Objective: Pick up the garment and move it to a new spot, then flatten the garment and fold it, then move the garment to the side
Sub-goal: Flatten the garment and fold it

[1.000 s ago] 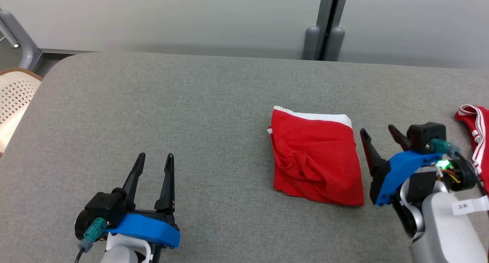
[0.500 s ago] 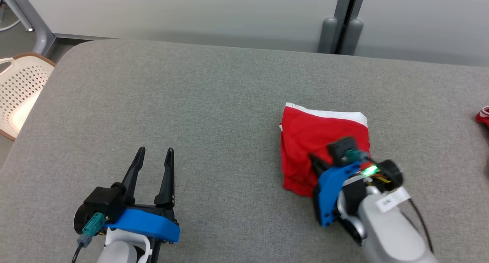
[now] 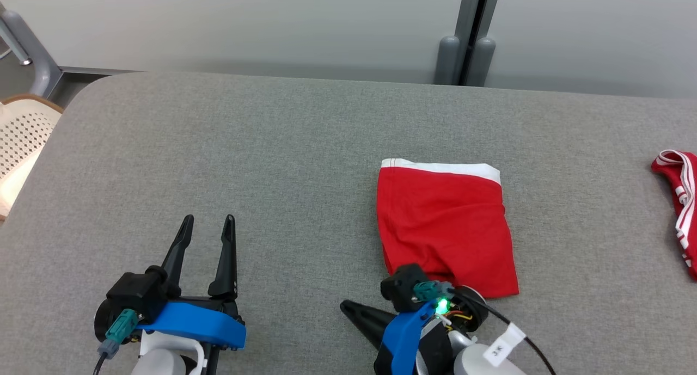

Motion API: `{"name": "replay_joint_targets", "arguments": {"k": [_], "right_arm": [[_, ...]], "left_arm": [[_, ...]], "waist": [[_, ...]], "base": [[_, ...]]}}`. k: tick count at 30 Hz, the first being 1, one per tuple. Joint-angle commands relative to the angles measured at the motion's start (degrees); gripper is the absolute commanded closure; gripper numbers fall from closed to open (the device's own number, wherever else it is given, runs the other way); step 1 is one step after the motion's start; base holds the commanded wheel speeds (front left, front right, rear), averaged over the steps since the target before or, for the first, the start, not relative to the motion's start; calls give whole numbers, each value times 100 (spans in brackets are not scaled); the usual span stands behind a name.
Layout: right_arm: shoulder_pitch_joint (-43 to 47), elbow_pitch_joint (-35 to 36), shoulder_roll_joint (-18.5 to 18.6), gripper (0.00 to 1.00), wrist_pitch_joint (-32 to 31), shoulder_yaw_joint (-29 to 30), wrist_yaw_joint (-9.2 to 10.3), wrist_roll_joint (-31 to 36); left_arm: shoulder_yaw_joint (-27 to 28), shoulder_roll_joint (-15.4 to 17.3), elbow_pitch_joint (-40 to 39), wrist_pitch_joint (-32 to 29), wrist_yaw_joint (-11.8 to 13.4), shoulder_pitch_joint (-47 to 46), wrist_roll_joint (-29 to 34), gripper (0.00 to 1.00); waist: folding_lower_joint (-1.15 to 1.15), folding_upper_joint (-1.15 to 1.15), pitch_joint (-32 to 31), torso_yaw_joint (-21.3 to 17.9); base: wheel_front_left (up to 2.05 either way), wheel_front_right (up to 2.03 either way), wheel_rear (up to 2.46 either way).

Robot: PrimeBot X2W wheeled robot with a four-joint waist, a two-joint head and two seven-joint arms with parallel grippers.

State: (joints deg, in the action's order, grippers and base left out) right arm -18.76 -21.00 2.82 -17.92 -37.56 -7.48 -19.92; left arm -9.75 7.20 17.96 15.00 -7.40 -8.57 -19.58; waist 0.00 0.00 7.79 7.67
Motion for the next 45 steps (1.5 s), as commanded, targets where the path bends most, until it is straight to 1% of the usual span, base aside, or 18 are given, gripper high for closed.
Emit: {"name": "replay_joint_targets", "arguments": {"k": [1,3,4,5,9,12,16,22,26,31,34,36,45], "right_arm": [[126,187,15,100,87,125,-3,-71],[271,529,14,100,309,404,-3,-155],[350,702,14,52,450,590,-3,-176],[457,854,15,0,580,798,-3,-185],[837,1452,14,0,1154,1830,-3,-31],[1108,1789,10,0,1455,2571,-3,146],[1305,1992,9,0,1531,3340,-3,350],[1432,1966,7,0,1422,4097,-3,597],[1518,1782,6,0,1440,4254,-3,644],[1609,1537,9,0,1565,4173,-3,705],[1612,1420,9,0,1574,3989,-3,808],[1592,1372,19,0,1599,3973,-2,814],[1516,1262,74,0,1634,3863,-3,821]], "left_arm": [[39,20,-15,22,-5,42,32,0],[66,18,-16,23,-5,75,43,0],[89,20,-9,22,-5,98,42,0],[102,19,-3,23,-5,118,43,0],[195,18,-8,22,4,213,58,0],[271,27,-15,22,11,281,63,0],[380,39,-35,22,30,384,75,0],[501,87,41,22,36,526,86,0],[567,139,91,22,69,617,103,0],[639,206,165,22,101,725,94,0],[660,255,232,22,100,783,74,0],[667,284,259,22,107,775,62,0],[603,326,320,-64,160,638,66,0]], "waist": [[0,0,-35,-61],[0,0,-74,-112],[0,0,-102,-140],[0,0,-125,-163],[0,0,-226,-291],[0,0,-286,-392],[0,0,-354,-541],[0,0,-490,-744],[0,0,-573,-866],[0,0,-686,-989],[0,0,-773,-1074],[0,0,-795,-1120],[0,0,-881,-1092]], "base": [[0,0,0],[0,0,0],[0,0,0],[0,0,0],[0,0,0],[0,0,0],[0,0,0],[0,0,0],[0,0,0],[0,0,0],[0,0,0],[0,0,0],[0,0,0]]}}
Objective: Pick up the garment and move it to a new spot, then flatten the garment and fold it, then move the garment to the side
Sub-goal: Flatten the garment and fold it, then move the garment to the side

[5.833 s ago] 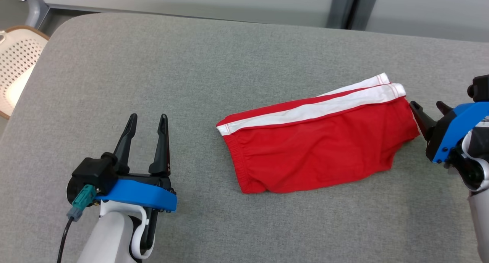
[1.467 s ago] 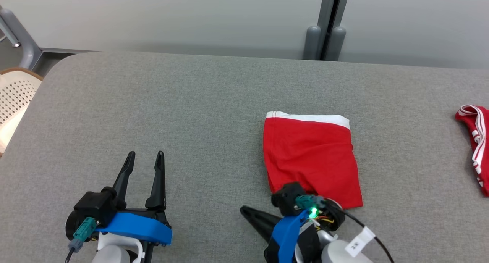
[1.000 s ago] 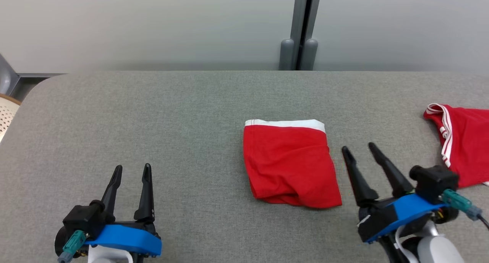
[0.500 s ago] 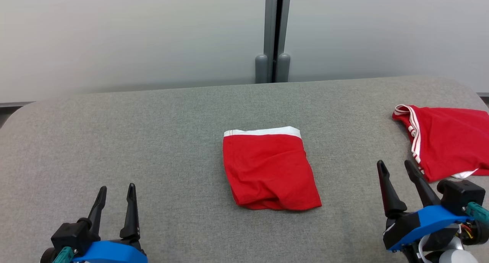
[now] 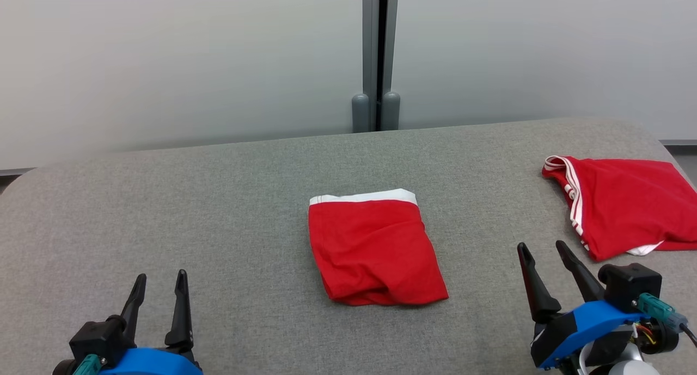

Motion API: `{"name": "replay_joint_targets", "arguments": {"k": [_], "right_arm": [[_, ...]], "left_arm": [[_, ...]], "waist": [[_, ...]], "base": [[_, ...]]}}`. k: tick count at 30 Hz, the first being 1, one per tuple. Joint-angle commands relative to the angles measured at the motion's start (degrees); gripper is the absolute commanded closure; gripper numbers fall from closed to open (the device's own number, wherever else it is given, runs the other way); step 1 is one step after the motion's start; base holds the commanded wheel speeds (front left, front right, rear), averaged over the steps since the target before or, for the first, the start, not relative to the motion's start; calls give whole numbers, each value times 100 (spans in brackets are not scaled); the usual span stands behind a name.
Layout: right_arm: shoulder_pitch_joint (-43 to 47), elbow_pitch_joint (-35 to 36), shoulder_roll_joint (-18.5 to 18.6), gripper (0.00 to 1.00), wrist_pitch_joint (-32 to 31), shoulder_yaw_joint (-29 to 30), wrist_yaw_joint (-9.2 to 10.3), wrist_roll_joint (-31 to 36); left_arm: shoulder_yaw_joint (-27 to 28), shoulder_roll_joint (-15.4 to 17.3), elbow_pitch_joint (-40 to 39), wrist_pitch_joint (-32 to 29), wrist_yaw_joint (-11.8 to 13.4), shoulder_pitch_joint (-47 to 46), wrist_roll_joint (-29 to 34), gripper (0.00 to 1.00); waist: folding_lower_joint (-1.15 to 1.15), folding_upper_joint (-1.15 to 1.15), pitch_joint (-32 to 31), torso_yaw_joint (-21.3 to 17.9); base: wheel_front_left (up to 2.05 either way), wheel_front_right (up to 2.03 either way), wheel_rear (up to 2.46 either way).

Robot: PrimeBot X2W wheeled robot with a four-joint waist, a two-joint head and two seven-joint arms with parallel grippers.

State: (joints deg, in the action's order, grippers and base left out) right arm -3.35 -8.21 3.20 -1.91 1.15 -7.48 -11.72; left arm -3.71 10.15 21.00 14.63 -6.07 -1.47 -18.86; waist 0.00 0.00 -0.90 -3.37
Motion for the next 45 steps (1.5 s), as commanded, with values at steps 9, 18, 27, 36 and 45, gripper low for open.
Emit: {"name": "replay_joint_targets", "arguments": {"k": [9,18,27,36,45], "right_arm": [[-54,-30,55,0,19,-79,-3,-31],[-57,-98,54,0,35,-86,-3,-53],[-393,-149,25,0,-153,-258,-3,-178],[-1796,-1298,-2,0,-928,-403,-3,-399],[-2837,-3383,-27,0,-1813,-237,-3,-566]], "left_arm": [[-36,26,-2,-56,89,18,-29,0],[-72,63,-13,-43,85,-53,-102,0],[-146,68,-63,-44,89,-170,-110,0],[-278,28,-244,-71,139,-445,-56,0],[-451,-16,-55,-4,30,-800,-83,0]], "waist": [[0,0,-8,33],[0,0,58,38],[0,0,202,148],[0,0,638,445],[0,0,940,934]], "base": [[0,0,0],[0,0,0],[0,0,0],[0,0,0],[0,0,0]]}}
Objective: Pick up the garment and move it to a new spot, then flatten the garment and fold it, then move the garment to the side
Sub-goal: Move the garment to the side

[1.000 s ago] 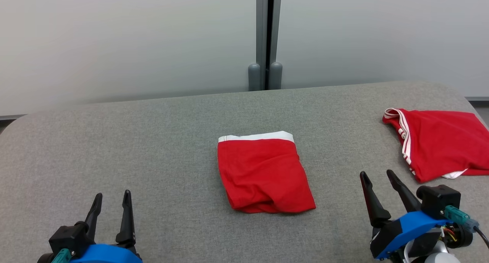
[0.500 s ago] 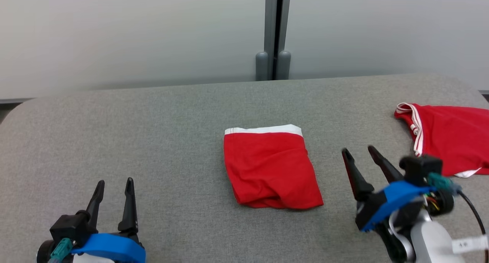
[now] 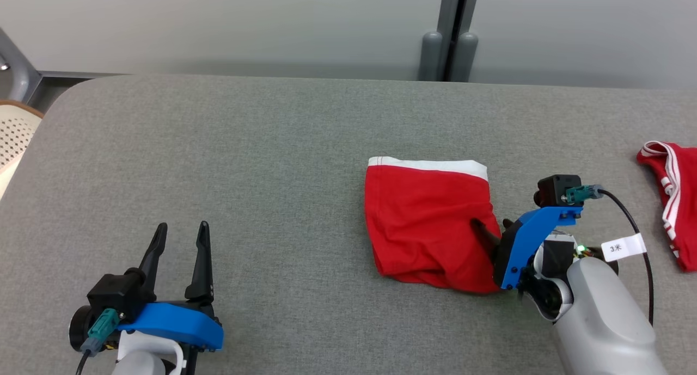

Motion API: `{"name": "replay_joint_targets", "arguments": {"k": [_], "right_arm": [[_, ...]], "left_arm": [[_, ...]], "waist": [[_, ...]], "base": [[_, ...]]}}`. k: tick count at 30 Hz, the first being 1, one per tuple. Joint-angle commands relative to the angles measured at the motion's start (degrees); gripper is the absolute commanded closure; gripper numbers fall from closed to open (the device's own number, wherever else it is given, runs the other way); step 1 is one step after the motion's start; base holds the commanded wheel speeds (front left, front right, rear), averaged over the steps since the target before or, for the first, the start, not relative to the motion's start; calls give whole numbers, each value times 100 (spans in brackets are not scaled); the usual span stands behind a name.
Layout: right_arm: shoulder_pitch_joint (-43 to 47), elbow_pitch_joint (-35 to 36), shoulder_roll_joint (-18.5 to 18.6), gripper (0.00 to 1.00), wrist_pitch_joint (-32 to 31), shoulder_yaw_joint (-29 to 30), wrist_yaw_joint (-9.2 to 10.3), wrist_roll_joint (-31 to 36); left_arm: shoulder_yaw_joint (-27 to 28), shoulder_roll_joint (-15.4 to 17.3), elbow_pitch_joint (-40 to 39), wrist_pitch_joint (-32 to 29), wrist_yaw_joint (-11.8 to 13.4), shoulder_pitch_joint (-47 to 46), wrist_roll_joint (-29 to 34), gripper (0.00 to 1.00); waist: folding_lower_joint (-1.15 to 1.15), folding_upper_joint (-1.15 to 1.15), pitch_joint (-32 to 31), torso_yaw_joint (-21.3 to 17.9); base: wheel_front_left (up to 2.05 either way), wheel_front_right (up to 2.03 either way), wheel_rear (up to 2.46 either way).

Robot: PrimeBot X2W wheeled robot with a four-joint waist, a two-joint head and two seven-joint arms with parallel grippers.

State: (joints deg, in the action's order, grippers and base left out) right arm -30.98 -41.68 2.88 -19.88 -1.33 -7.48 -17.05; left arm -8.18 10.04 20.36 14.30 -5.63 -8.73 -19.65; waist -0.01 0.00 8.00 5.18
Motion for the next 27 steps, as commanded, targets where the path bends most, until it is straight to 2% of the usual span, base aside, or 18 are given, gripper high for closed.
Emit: {"name": "replay_joint_targets", "arguments": {"k": [1,7,8,9,13,18,22,27], "right_arm": [[-133,-218,3,0,-78,-19,-3,-102],[-229,-1142,-29,0,-547,-365,-4,-432],[-267,-1192,-32,65,-534,-459,-4,-418],[-321,-1214,-30,100,-494,-553,-4,-340],[-630,-1133,40,100,-354,-915,-3,127],[-1058,-700,518,100,-457,-1783,-2,544],[-1406,-192,1080,100,-676,-2519,-2,400],[-1793,497,1824,100,-974,-3200,-2,-169]], "left_arm": [[-16,-16,32,39,-21,-91,-9,0],[-56,-50,133,62,-34,-67,-9,0],[-49,-47,142,68,-33,-49,-12,0],[-32,-44,148,72,-26,-25,-18,0],[22,-55,113,85,-3,35,-36,0],[63,-83,13,90,-8,108,-43,0],[102,-119,-130,89,-1,128,-11,0],[157,-134,-387,91,-20,43,38,0]], "waist": [[1,0,54,113],[1,0,20,200],[1,0,10,192],[1,0,1,172],[1,0,-32,16],[1,0,-55,-304],[1,0,-11,-642],[1,0,188,-1078]], "base": [[0,0,0],[0,0,0],[0,0,0],[0,0,0],[0,0,0],[0,0,0],[0,0,0],[0,0,0]]}}
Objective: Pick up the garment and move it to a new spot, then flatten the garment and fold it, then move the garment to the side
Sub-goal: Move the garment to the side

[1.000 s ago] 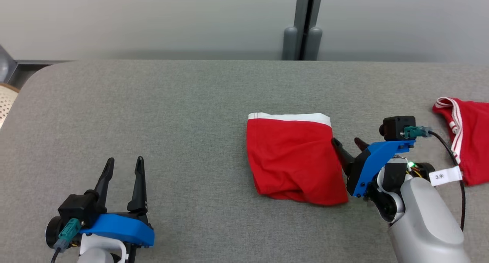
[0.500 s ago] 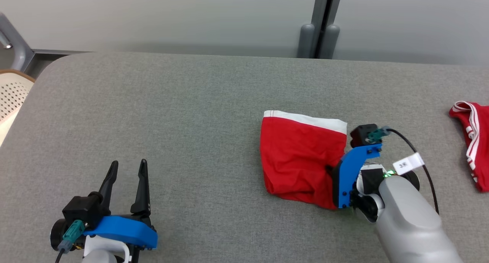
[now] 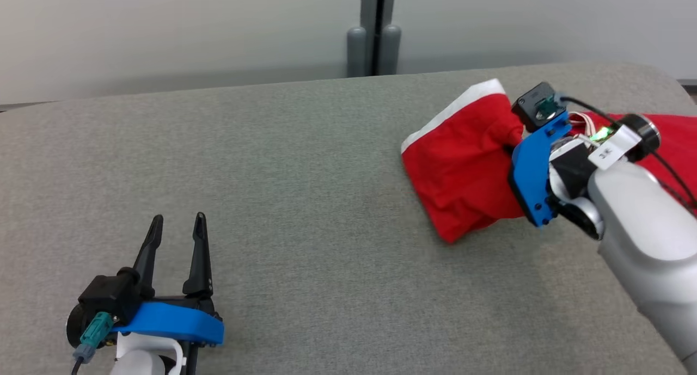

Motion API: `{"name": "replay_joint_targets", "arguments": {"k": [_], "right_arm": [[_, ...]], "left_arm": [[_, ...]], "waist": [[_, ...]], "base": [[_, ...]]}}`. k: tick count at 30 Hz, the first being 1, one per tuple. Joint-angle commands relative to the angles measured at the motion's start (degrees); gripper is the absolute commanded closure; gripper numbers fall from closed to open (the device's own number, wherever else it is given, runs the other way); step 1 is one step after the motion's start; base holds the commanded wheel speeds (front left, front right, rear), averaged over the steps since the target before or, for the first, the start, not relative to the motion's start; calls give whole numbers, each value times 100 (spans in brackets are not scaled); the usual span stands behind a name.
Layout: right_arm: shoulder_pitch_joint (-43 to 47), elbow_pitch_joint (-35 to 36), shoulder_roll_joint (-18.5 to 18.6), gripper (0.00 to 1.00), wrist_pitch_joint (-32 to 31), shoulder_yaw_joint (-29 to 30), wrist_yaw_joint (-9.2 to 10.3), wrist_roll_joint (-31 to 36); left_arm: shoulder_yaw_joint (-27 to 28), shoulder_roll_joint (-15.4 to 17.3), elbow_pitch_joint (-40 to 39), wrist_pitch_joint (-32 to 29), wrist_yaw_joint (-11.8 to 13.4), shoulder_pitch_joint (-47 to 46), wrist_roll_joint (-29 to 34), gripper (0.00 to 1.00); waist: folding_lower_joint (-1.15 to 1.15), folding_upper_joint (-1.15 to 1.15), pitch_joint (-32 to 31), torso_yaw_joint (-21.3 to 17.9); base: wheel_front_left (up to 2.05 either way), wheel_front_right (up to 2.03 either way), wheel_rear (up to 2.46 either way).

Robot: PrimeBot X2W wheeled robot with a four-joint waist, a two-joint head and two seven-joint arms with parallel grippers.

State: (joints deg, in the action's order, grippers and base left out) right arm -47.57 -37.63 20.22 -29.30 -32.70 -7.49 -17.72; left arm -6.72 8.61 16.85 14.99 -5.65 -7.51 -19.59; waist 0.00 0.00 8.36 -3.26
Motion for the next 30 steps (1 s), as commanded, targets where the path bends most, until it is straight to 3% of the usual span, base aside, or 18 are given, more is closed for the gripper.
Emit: {"name": "replay_joint_targets", "arguments": {"k": [1,7,13,22,30], "right_arm": [[-204,203,248,100,-73,-154,-1,-240],[-693,620,1205,100,-13,-688,-1,-739],[-1075,552,1909,100,440,-652,-1,-748],[-931,13,2253,100,991,-123,0,-413],[-889,-804,2001,100,1592,614,0,509]], "left_arm": [[12,28,-86,22,-24,-105,63,0],[-69,90,-327,22,-40,-406,179,0],[-153,250,-555,-77,-46,-803,289,0],[-175,493,-906,-283,-33,-1037,365,0],[-263,613,-1146,-472,-44,-1189,394,0]], "waist": [[0,0,217,-325],[0,0,730,-678],[0,0,1339,-835],[0,0,1824,-947],[0,0,2040,-941]], "base": [[0,0,0],[0,0,0],[0,0,0],[0,0,0],[0,0,0]]}}
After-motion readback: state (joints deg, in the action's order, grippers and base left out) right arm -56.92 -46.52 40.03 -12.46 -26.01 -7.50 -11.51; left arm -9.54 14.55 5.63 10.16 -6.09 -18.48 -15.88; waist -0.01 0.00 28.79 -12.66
